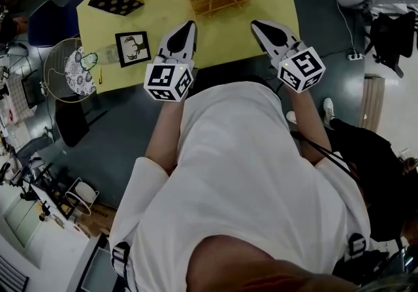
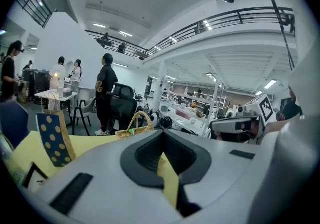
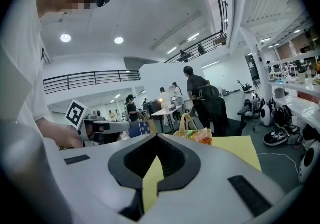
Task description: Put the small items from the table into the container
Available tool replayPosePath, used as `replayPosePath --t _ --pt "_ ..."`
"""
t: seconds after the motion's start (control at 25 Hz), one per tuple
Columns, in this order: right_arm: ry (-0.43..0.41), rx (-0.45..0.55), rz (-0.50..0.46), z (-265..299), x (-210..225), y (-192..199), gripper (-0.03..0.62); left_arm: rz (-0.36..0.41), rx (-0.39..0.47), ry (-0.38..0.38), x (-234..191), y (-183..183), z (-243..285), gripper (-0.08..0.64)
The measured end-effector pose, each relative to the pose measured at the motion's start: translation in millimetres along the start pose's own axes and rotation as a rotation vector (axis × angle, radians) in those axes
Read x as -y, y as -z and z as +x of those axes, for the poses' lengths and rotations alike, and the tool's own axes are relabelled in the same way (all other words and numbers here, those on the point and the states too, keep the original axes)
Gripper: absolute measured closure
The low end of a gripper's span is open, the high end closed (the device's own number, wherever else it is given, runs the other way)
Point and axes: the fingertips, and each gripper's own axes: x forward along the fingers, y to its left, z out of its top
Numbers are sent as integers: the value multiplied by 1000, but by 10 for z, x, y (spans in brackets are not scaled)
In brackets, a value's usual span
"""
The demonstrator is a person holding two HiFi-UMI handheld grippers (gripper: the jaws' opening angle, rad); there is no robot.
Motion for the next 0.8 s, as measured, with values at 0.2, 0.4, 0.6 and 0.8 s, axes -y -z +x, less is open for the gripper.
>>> replayPosePath --t 0.2,0.4,0.6,0.8 --pt "-16 -1 -2 14 -124 84 577 39 11 -15 -4 11 -194 552" --pt "3 23 -23 -49 -346 76 577 66 40 7 41 -8 -435 552" --pt "39 55 -55 -172 -727 63 577 87 77 42 100 10 -820 552" --pt "85 80 -48 -410 -1196 100 577 101 88 92 200 74 -1335 552"
